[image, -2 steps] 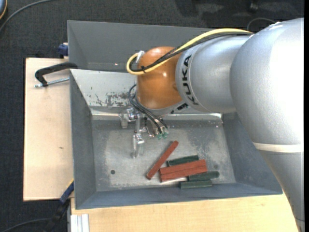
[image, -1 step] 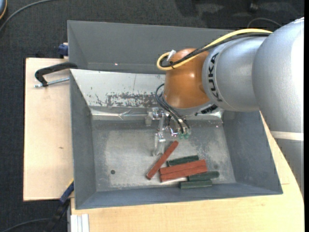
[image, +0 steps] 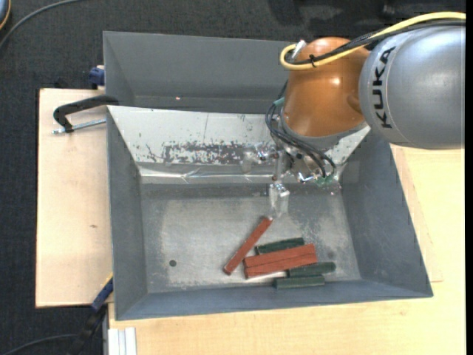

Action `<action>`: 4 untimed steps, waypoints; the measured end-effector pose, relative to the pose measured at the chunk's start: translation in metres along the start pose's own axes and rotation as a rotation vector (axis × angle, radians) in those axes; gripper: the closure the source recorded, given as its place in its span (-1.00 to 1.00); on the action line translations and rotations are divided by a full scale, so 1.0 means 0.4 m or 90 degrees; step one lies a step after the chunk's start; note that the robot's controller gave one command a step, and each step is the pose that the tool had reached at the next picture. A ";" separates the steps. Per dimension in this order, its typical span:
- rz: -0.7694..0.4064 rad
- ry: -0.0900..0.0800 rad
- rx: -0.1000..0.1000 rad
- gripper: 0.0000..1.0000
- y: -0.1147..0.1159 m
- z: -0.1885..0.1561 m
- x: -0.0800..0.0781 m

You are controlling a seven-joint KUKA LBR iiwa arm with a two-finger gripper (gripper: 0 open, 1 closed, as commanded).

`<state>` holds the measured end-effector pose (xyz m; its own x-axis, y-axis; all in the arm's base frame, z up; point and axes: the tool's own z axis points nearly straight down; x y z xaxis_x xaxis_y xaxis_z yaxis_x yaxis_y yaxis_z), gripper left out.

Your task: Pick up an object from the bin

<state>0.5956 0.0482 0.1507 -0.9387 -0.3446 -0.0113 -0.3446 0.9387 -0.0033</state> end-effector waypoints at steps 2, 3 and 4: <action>-0.077 0.011 -0.005 -1.00 0.099 0.163 0.162; -0.298 0.006 -0.004 -1.00 0.034 0.198 0.178; -0.298 0.005 -0.003 1.00 0.034 0.192 0.175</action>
Offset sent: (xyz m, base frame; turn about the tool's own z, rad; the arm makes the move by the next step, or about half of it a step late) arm -0.0610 0.0043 0.0548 -0.1887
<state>0.5262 0.0369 0.0729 -0.6824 -0.7310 -0.0024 -0.7310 0.6824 -0.0011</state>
